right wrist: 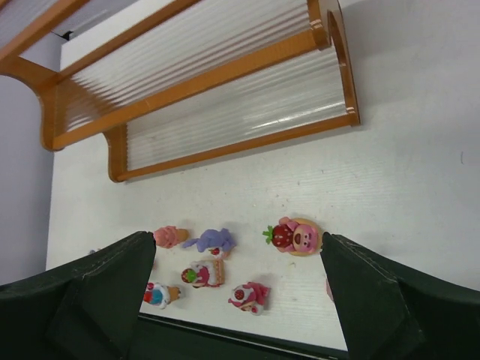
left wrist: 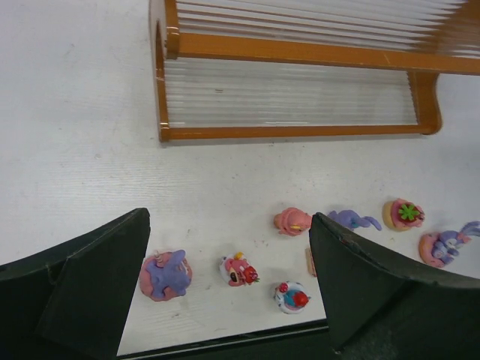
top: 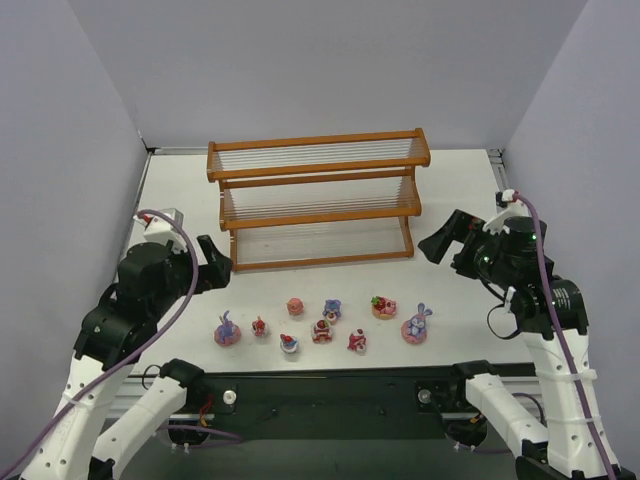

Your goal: Place and organize the plastic toys onto the shelf

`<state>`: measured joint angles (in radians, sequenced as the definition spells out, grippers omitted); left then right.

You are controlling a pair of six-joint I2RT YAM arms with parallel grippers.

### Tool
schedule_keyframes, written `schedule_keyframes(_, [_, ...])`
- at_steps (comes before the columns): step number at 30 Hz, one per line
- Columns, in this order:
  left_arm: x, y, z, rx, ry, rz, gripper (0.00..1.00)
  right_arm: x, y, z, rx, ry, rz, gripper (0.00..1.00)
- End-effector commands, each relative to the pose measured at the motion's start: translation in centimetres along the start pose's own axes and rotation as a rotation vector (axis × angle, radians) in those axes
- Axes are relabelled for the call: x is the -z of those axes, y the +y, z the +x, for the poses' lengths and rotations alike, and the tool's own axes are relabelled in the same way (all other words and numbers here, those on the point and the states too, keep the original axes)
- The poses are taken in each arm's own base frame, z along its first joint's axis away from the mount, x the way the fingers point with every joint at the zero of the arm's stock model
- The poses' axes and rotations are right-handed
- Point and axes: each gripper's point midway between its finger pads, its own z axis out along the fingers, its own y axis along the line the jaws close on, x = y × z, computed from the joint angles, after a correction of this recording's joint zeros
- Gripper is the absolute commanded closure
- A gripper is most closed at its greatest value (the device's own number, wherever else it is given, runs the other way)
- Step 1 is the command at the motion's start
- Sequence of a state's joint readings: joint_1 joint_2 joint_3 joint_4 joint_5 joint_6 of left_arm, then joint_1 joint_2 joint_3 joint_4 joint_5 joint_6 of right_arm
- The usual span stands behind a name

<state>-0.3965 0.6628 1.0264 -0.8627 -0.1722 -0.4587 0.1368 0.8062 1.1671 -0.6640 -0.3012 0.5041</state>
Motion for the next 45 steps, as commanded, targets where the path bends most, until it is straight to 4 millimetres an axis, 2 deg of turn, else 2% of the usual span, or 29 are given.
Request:
schedule_keyframes(1, [2.6, -5.9, -0.5, 0.049, 0.006, 0.331, 0.03, -0.3, -4.0, 3.4, -0.014, 0.041, 0.140, 0.00])
schedule_keyframes(3, [3.7, -7.0, -1.2, 0.019, -0.040, 0.417, 0.03, 0.1, -5.0, 4.2, -0.034, 0.024, 0.172, 0.00])
schedule_keyframes(9, [4.0, -5.0, -1.6, 0.029, -0.138, 0.346, 0.03, 0.2, -7.5, 7.8, -0.096, 0.054, 0.242, 0.00])
schedule_keyframes(11, [3.3, -4.5, -0.8, 0.015, -0.106, 0.313, 0.03, -0.4, -8.3, 9.5, -0.141, 0.074, 0.267, 0.00])
schedule_keyframes(14, [1.8, -3.6, 0.3, 0.017, -0.061, 0.257, 0.03, -1.1, -8.5, 11.3, -0.188, 0.089, 0.263, 0.02])
schedule_keyframes(15, [1.5, -3.4, 0.5, 0.017, -0.056, 0.243, 0.03, -1.7, -9.1, 12.7, -0.168, 0.114, 0.286, 0.03])
schedule_keyframes(17, [0.7, -3.1, 1.1, 0.020, -0.047, 0.230, 0.03, -2.1, -10.0, 13.7, -0.169, 0.120, 0.353, 0.04])
schedule_keyframes(18, [0.5, -3.0, 1.2, 0.023, -0.042, 0.226, 0.03, -2.4, -10.3, 14.3, -0.111, 0.126, 0.390, 0.04])
schedule_keyframes(20, [0.2, -3.0, 1.5, 0.021, -0.034, 0.222, 0.03, -2.8, -10.8, 14.9, -0.102, 0.127, 0.467, 0.05])
schedule_keyframes(21, [-0.1, -2.9, 1.7, 0.021, -0.027, 0.218, 0.03, -2.9, -11.1, 14.4, -0.067, 0.089, 0.506, 0.05])
schedule_keyframes(22, [-0.2, -2.9, 1.7, 0.022, -0.028, 0.219, 0.03, -3.1, -10.4, 14.9, -0.019, 0.099, 0.492, 0.05])
schedule_keyframes(26, [-0.5, -2.9, 1.9, 0.032, -0.026, 0.217, 0.03, -4.6, -10.7, 16.0, 0.061, 0.079, 0.617, 0.07])
schedule_keyframes(29, [-0.6, -2.9, 2.2, 0.031, -0.017, 0.219, 0.03, -5.3, -11.1, 16.6, 0.067, 0.046, 0.674, 0.12])
schedule_keyframes(38, [-1.1, -2.8, 3.1, 0.024, 0.013, 0.221, 0.03, -6.8, -12.8, 19.2, 0.039, 0.037, 0.712, 0.27])
schedule_keyframes(45, [-1.4, -2.7, 3.4, 0.018, 0.028, 0.214, 0.03, -7.6, -13.7, 20.8, 0.019, 0.043, 0.691, 0.32])
